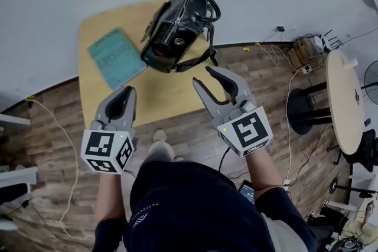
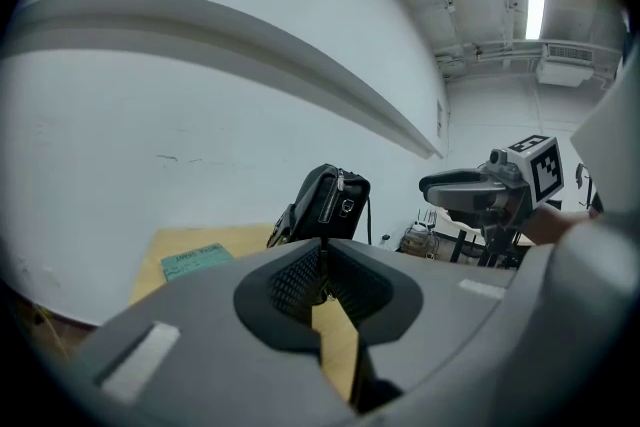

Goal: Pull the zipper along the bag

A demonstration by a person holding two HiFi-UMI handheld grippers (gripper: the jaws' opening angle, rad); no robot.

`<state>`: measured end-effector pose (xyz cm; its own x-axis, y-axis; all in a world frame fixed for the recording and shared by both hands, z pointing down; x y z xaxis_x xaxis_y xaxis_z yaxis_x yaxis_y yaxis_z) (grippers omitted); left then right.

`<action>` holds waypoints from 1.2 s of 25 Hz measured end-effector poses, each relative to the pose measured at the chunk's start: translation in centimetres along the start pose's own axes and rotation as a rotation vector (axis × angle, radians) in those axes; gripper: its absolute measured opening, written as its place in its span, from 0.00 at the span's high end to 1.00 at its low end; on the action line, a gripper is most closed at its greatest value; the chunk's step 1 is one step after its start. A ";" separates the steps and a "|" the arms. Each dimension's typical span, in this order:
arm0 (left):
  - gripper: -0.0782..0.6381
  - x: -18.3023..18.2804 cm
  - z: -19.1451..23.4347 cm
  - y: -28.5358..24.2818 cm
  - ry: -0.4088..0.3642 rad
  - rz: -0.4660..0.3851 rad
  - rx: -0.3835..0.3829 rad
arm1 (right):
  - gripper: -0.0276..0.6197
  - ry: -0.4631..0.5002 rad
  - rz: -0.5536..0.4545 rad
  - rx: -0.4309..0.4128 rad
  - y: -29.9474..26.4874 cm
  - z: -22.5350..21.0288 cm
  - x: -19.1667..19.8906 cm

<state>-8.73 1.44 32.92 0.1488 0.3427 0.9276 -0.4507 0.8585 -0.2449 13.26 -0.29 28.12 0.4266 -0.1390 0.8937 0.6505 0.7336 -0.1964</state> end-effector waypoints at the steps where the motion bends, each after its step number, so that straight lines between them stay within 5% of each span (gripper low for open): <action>1: 0.84 -0.4 0.5 -0.8 -0.001 0.000 0.004 | 0.73 0.022 0.001 0.002 -0.8 -0.5 -0.4; 10: 0.85 -2.2 3.3 -6.1 0.008 0.019 0.066 | 0.73 0.189 0.053 0.010 -7.0 -3.2 -2.1; 30: 0.85 -2.0 7.9 -8.4 0.061 0.037 0.144 | 0.70 0.589 0.302 0.117 -13.2 -2.2 -2.0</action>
<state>-12.19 -9.51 35.32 0.1806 0.3995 0.8988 -0.5776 0.7827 -0.2319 5.21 -11.15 28.01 0.8723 -0.2316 0.4308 0.3907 0.8598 -0.3289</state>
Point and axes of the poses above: the fingertips, and each gripper's own axes: y backward along the fingers, z to its left, x out of its underside, the point moved 6 cm from there along y, backward along the fingers, and after that the axes turned 10 degrees about y, right-handed, at the moved point
